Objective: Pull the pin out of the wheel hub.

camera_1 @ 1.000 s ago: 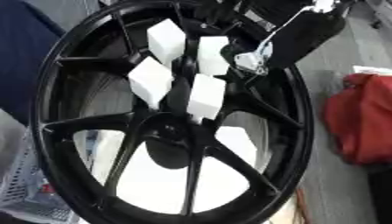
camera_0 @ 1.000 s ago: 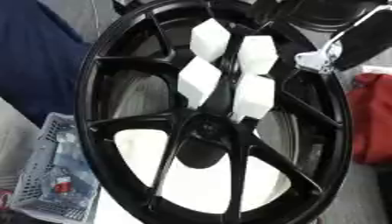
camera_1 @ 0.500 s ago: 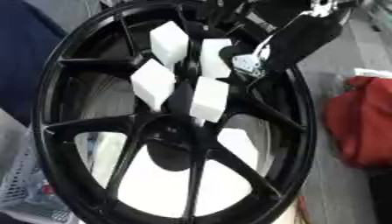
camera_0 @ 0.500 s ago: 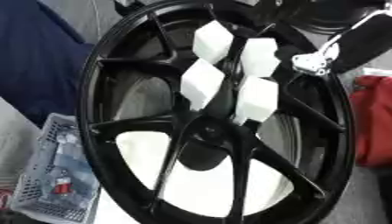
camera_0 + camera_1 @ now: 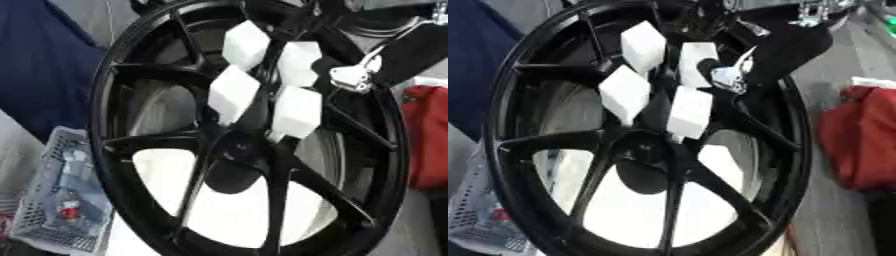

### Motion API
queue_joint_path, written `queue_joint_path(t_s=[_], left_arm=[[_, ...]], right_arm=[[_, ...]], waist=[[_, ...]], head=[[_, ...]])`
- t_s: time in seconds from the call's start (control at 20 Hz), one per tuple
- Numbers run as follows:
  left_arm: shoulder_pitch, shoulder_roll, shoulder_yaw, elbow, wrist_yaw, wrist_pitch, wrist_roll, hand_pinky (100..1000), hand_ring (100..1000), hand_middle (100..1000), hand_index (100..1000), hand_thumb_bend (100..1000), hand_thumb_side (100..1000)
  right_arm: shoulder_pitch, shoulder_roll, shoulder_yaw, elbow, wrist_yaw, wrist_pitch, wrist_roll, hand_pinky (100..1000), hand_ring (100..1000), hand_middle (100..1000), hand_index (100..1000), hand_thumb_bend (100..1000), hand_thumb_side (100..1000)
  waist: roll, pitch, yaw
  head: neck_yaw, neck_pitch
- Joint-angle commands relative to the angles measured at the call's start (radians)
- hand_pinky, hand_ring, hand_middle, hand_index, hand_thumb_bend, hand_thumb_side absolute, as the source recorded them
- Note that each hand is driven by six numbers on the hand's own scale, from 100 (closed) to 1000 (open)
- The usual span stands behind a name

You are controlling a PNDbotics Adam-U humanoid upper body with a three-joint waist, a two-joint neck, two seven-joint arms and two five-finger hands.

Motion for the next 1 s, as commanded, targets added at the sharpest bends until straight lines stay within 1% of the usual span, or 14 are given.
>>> queue_joint_path(t_s=[0.05, 0.3, 0.35, 0.45, 0.65, 0.8, 1.0], left_arm=[[-0.007, 0.011, -0.002, -0.021, -0.005, 0.002, 0.000, 977, 530, 678, 818, 202, 982], [-0.009, 0.009, -0.004, -0.021, -0.006, 0.004, -0.002, 978, 529, 677, 817, 202, 983], [-0.009, 0.009, -0.004, -0.021, -0.007, 0.004, -0.003, 978, 529, 676, 816, 196, 979], [-0.010, 0.009, -0.005, -0.021, -0.007, 0.005, -0.003, 978, 529, 676, 816, 202, 984], [-0.012, 0.009, -0.005, -0.021, -0.008, 0.005, -0.005, 978, 529, 676, 816, 202, 984], [-0.013, 0.009, -0.006, -0.021, -0.007, 0.005, -0.006, 979, 529, 676, 815, 202, 984], [-0.013, 0.008, -0.007, -0.021, -0.008, 0.007, -0.008, 979, 529, 677, 815, 203, 986]], right_arm=[[-0.010, -0.013, -0.008, -0.011, 0.017, 0.019, 0.005, 864, 906, 871, 985, 100, 590], [-0.009, -0.008, -0.002, -0.011, 0.026, 0.024, 0.001, 862, 903, 868, 983, 100, 601], [-0.009, -0.008, -0.001, -0.011, 0.026, 0.024, 0.001, 863, 903, 869, 983, 100, 592], [-0.007, -0.007, 0.002, -0.011, 0.028, 0.027, 0.004, 863, 903, 870, 982, 100, 610], [-0.005, -0.007, 0.005, -0.011, 0.035, 0.029, 0.012, 862, 901, 869, 981, 100, 592], [-0.002, -0.007, 0.005, -0.011, 0.040, 0.032, 0.015, 860, 896, 866, 979, 100, 553], [0.002, -0.006, 0.005, -0.011, 0.046, 0.040, 0.018, 853, 875, 857, 975, 100, 524]], waist=[[0.005, -0.014, 0.002], [0.002, -0.008, 0.009], [0.001, -0.006, 0.010], [0.000, -0.004, 0.012], [-0.002, -0.001, 0.015], [-0.003, 0.000, 0.016], [-0.005, 0.002, 0.017]], head=[[0.000, -0.006], [0.000, -0.008], [0.000, -0.009], [-0.001, -0.009], [0.000, -0.008], [0.000, -0.010], [0.000, -0.012]])
